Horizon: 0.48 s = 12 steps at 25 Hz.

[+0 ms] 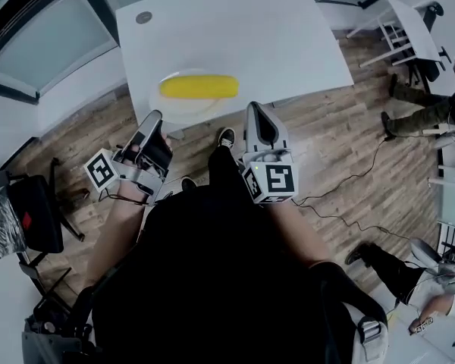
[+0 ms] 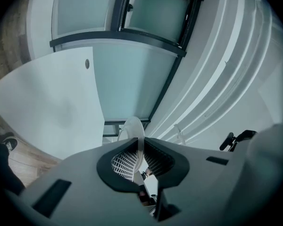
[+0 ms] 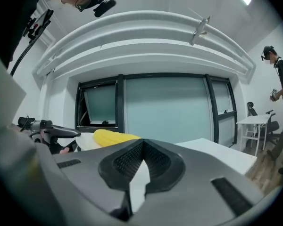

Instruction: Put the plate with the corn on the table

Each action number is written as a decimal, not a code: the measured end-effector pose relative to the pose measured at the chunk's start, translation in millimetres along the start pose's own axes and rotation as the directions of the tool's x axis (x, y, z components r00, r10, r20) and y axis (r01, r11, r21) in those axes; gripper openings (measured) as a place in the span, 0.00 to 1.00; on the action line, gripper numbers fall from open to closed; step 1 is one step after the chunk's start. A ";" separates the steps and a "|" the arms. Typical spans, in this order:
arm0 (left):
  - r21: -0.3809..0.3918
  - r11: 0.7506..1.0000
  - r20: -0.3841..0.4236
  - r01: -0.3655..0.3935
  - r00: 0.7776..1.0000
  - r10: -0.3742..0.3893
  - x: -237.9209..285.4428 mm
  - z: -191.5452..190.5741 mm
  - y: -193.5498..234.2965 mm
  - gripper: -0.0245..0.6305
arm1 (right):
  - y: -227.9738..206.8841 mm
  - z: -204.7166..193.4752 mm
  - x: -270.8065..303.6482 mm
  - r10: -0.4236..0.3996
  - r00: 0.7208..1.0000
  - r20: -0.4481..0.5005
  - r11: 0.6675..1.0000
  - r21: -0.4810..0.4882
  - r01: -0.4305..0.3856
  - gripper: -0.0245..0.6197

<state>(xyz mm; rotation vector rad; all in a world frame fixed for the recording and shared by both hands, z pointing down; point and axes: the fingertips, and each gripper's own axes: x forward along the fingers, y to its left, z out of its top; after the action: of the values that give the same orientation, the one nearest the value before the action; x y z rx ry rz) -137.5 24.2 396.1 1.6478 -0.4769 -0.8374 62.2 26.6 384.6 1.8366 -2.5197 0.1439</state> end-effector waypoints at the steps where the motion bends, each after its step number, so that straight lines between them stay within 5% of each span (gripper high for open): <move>1: -0.001 1.000 -0.003 0.000 1.000 0.000 9.3 2.3 7.8 0.08 | -9.2 -1.7 8.2 0.001 1.000 -0.005 1.000 -0.002 -0.001 0.04; 12: 0.015 0.999 0.019 0.045 0.999 -0.046 124.6 47.2 104.3 0.08 | -98.4 -2.8 114.8 0.122 0.990 -0.067 0.989 -0.082 -0.127 0.04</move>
<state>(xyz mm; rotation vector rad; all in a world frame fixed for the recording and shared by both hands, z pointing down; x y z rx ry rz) -76.9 -120.6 459.2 1.6702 -0.4610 -0.8859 120.4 -111.9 401.6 1.6194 -2.5557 0.0910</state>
